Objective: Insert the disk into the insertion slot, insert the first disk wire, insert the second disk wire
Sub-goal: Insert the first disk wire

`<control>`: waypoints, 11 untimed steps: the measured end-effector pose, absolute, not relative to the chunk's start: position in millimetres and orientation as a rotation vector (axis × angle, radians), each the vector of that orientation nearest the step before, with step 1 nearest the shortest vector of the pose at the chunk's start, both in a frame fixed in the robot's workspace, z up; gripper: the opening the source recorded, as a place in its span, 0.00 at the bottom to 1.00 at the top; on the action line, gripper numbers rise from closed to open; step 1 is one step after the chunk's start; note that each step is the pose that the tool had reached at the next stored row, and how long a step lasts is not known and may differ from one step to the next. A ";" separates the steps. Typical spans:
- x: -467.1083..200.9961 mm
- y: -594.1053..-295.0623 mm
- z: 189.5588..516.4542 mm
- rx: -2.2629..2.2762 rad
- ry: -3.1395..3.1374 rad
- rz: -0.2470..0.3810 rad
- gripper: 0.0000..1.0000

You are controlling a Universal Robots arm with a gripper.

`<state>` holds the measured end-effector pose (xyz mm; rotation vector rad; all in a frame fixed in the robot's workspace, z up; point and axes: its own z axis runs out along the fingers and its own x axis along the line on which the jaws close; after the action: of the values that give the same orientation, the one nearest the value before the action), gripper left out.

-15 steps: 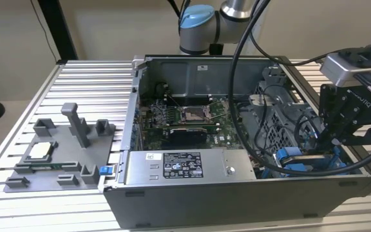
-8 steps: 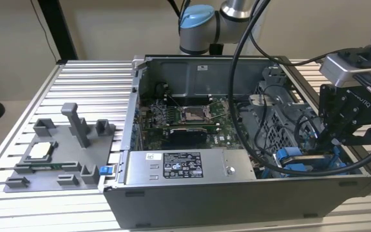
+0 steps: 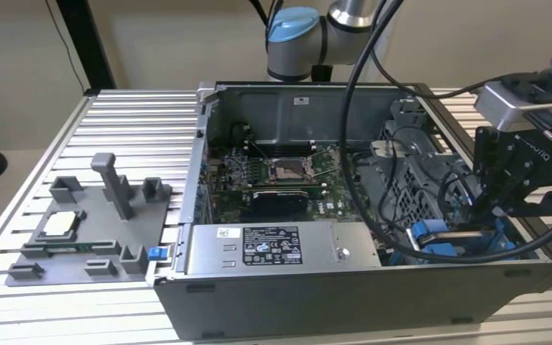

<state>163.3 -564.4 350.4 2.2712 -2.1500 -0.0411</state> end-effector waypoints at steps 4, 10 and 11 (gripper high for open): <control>163.3 -564.4 347.8 2.271 -2.150 -0.042 0.00; 163.3 -564.7 345.8 2.267 -2.154 -0.041 0.00; 163.3 -564.8 345.6 2.265 -2.157 -0.042 0.00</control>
<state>163.3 -564.8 345.6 2.2650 -2.1571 -0.0415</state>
